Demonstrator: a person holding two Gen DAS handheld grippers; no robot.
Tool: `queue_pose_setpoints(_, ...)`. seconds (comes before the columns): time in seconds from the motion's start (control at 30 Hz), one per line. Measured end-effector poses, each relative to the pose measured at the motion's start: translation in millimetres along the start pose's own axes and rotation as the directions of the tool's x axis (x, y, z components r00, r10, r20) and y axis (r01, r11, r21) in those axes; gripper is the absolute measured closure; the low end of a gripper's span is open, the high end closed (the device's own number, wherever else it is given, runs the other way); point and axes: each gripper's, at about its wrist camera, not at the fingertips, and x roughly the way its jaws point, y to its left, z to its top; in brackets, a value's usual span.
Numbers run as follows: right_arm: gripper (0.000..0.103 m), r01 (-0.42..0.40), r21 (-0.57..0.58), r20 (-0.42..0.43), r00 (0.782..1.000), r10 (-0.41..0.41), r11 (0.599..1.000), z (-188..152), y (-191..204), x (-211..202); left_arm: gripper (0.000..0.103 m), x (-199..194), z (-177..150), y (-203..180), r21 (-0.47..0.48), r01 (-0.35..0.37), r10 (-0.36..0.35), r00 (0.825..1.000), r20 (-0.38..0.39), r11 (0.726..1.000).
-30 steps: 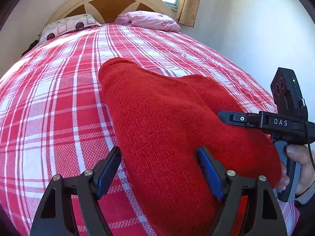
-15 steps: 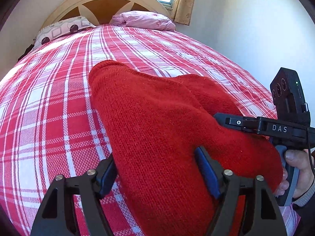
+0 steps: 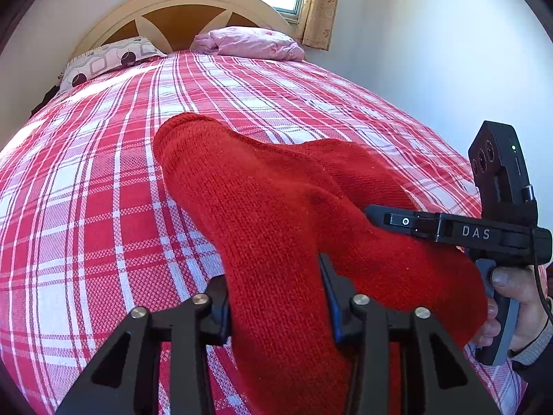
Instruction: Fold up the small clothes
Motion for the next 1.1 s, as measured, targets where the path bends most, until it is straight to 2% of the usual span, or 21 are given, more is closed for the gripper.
queue_pose_setpoints(0.17, 0.063, 0.051, -0.068, 0.026, 0.998, -0.049, 0.996, -0.8, 19.4, -8.2, 0.068, -15.2, 3.2, -3.9, 0.011, -0.021, 0.021, 1.0, 0.018, 1.0)
queue_pose_setpoints(0.37, 0.064, 0.019, -0.076, 0.056, 0.998, -0.014, 0.997, -4.9, 42.3, -16.3, 0.069, -58.2, 4.2, 5.7, -0.014, -0.033, 0.034, 0.997, 0.063, 0.999)
queue_pose_setpoints(0.7, 0.064, -0.087, -0.157, 0.03, 0.995, 0.093, 0.984, -16.2, 120.4, -7.5, 0.069, -136.3, -20.5, 40.5, -0.042, -0.154, 0.157, 0.982, 0.101, 0.987)
queue_pose_setpoints(1.1, 0.064, -0.235, -0.247, -0.075, 0.972, 0.224, 0.94, -50.7, 215.6, 37.3, 0.069, -217.4, -74.0, 104.5, -0.131, -0.299, 0.313, 0.944, 0.101, 0.945)
